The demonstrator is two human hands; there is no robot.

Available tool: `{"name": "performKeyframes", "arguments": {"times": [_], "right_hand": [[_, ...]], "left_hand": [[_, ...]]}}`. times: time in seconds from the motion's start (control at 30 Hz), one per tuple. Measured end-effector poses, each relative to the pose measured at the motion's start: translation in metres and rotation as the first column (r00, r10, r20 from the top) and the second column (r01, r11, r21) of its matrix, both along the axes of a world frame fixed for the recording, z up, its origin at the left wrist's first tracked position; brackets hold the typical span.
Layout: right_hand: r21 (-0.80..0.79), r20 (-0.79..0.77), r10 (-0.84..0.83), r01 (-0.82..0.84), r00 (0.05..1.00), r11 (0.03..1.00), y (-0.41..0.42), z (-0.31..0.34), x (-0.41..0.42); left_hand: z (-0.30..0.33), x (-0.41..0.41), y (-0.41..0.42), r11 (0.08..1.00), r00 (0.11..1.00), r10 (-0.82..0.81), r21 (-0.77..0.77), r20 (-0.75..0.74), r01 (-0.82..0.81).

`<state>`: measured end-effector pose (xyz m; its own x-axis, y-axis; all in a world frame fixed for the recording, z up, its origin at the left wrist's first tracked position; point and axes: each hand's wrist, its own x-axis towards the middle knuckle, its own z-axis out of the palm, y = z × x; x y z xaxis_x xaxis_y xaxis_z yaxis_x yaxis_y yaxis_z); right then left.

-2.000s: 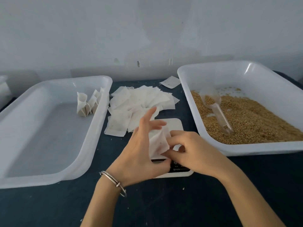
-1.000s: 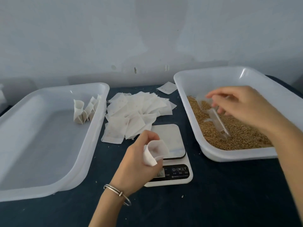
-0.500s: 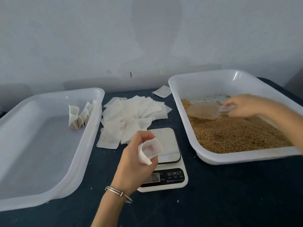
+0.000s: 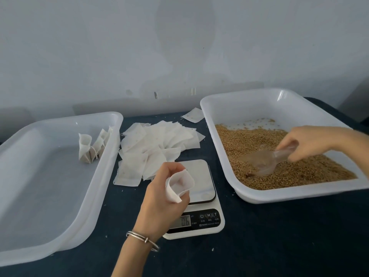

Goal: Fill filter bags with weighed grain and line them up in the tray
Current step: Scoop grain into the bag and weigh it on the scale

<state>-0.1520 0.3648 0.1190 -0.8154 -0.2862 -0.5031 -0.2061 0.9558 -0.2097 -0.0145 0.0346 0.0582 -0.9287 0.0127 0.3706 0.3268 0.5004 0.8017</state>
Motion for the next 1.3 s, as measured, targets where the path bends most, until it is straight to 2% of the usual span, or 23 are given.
{"name": "performKeyframes", "arguments": {"times": [0.07, 0.2, 0.5, 0.57, 0.67, 0.73, 0.83, 1.1, 1.2, 1.3], "right_hand": [[-0.061, -0.028, -0.035, 0.033, 0.999, 0.998, 0.008, -0.010, 0.002], [-0.241, 0.024, -0.159, 0.160, 0.987, 0.957, 0.022, -0.022, 0.013], [-0.349, -0.071, -0.341, 0.297, 0.937, 0.889, 0.041, -0.014, 0.027], [-0.277, -0.134, -0.337, 0.292, 0.932, 0.916, 0.043, -0.008, 0.028], [-0.080, -0.210, -0.268, 0.257, 0.940, 0.963, 0.043, 0.005, 0.027], [-0.056, -0.217, -0.275, 0.269, 0.937, 0.961, 0.043, 0.010, 0.027], [-0.179, -0.185, -0.360, 0.329, 0.914, 0.927, 0.044, 0.010, 0.029], [-0.368, -0.007, -0.412, 0.381, 0.911, 0.848, 0.040, 0.008, 0.041], [-0.462, 0.031, -0.348, 0.322, 0.937, 0.826, 0.027, 0.027, 0.049], [-0.484, 0.031, -0.211, 0.199, 0.977, 0.852, 0.003, 0.051, 0.055]], "left_hand": [[0.000, 0.000, 0.000, 1.000, 1.000, 0.005, 0.000, -0.002, -0.005], [0.001, -0.001, 0.001, 1.000, 1.000, -0.003, -0.011, -0.018, 0.003], [0.000, -0.002, -0.001, 1.000, 1.000, -0.002, -0.004, -0.020, 0.002], [0.000, -0.002, -0.001, 1.000, 1.000, -0.002, -0.002, -0.017, 0.002], [0.000, -0.002, 0.000, 1.000, 1.000, -0.002, 0.004, -0.012, 0.002], [0.000, -0.002, 0.000, 1.000, 1.000, 0.001, -0.003, -0.014, -0.001], [0.000, -0.002, 0.001, 1.000, 1.000, 0.006, -0.004, -0.010, -0.006], [-0.004, -0.002, 0.001, 1.000, 1.000, 0.003, 0.025, 0.023, -0.004], [-0.004, -0.006, 0.003, 0.999, 0.998, 0.017, 0.049, 0.054, -0.019], [-0.001, -0.010, 0.006, 0.998, 0.998, 0.014, 0.057, 0.061, -0.018]]}}
